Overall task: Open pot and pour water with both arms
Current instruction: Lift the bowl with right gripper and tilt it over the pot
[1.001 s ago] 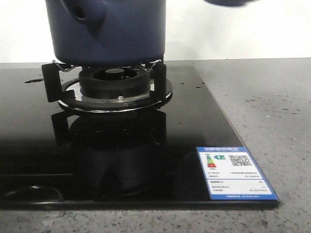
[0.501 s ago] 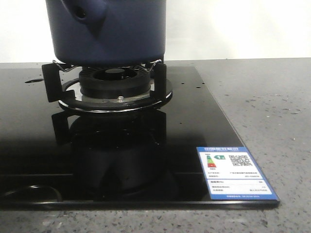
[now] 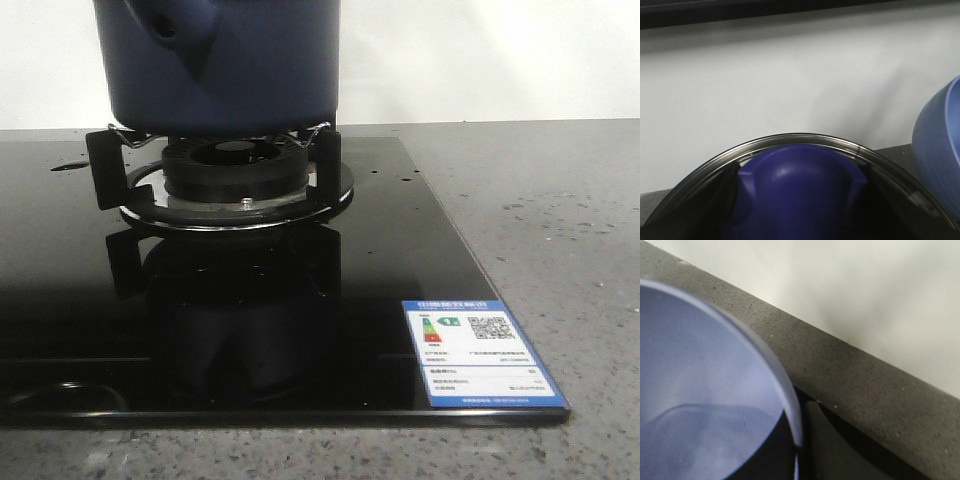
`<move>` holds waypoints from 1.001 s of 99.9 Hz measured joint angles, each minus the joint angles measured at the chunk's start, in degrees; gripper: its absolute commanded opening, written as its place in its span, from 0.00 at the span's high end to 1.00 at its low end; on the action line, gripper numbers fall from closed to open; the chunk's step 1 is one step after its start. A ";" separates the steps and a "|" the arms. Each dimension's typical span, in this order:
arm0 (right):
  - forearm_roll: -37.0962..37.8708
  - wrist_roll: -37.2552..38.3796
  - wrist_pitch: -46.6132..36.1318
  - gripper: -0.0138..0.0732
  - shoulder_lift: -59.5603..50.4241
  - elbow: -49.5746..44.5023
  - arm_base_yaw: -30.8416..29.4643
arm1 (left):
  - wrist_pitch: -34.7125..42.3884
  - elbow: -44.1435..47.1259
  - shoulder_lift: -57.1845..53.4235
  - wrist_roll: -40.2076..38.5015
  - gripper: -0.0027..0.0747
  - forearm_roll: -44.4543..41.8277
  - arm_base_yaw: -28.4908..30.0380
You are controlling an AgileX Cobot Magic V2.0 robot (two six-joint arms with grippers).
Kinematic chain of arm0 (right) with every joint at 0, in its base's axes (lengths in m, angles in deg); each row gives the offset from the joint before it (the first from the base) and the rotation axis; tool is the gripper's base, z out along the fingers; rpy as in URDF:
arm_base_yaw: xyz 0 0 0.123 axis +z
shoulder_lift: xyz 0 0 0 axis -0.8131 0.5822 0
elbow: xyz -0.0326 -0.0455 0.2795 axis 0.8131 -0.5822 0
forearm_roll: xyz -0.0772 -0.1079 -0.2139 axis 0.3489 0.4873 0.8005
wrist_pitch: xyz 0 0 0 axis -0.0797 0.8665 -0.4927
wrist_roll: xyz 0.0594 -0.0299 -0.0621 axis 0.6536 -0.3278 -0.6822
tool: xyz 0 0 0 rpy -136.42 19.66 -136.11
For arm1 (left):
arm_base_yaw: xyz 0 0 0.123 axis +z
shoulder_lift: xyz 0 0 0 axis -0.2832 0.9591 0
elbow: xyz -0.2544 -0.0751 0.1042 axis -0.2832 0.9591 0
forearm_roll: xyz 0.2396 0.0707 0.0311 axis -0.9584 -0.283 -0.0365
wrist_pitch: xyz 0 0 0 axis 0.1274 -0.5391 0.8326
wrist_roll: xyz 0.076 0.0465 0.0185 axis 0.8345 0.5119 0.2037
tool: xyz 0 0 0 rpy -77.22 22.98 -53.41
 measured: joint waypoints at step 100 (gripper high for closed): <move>3.37 -3.43 -67.95 0.89 -14.66 -41.21 8.34 | -0.27 0.00 0.00 0.00 0.44 0.00 0.00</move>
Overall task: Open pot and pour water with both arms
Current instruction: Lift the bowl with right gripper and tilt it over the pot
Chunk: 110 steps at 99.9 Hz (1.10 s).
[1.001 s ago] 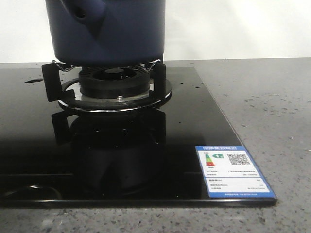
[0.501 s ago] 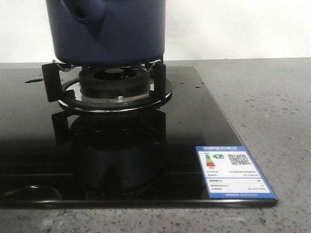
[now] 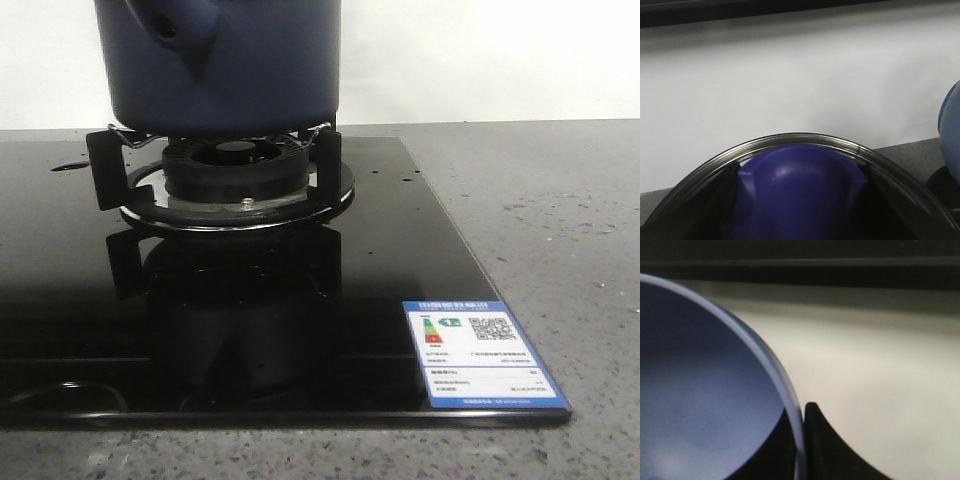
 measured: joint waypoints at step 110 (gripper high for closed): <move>6.40 0.12 -18.91 0.89 -0.10 -0.22 1.47 | 0.00 0.00 0.00 0.00 0.44 0.00 0.00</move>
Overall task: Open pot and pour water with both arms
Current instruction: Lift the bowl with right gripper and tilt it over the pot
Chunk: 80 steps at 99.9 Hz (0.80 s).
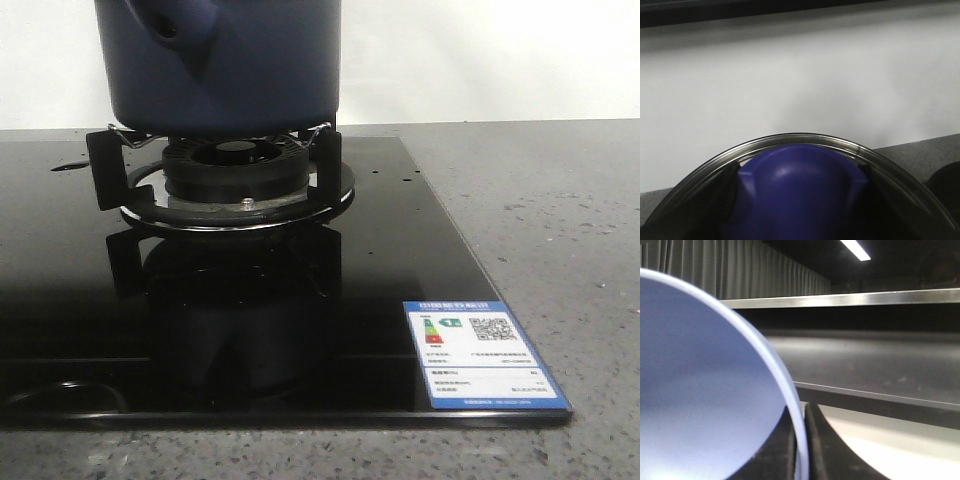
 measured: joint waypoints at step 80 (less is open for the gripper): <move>-0.64 0.00 31.02 0.89 -8.13 4.70 -4.61 | 0.21 0.00 0.00 0.13 0.44 3.05 -2.37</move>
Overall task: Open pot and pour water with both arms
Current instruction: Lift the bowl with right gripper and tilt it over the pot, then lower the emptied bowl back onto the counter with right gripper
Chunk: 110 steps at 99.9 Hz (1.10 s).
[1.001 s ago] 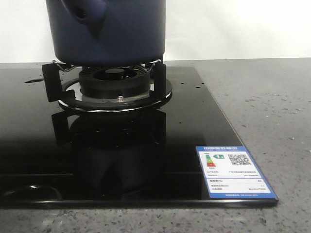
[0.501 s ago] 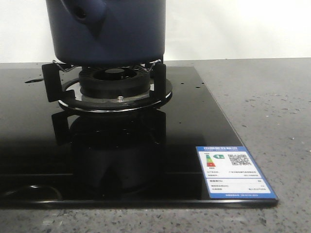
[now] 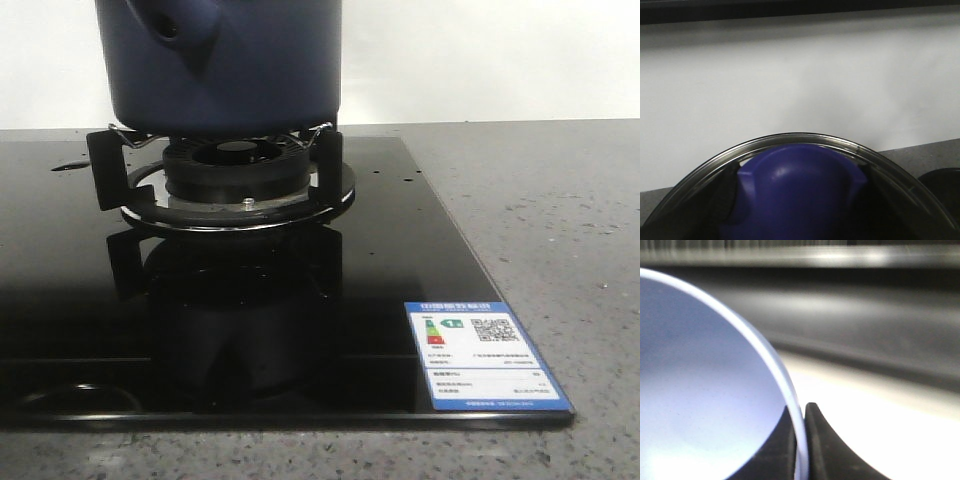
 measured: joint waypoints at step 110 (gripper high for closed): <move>-1.80 7.88 71.75 0.89 -3.74 -9.05 -33.60 | 8.13 0.00 3.68 0.00 0.44 1.03 -23.96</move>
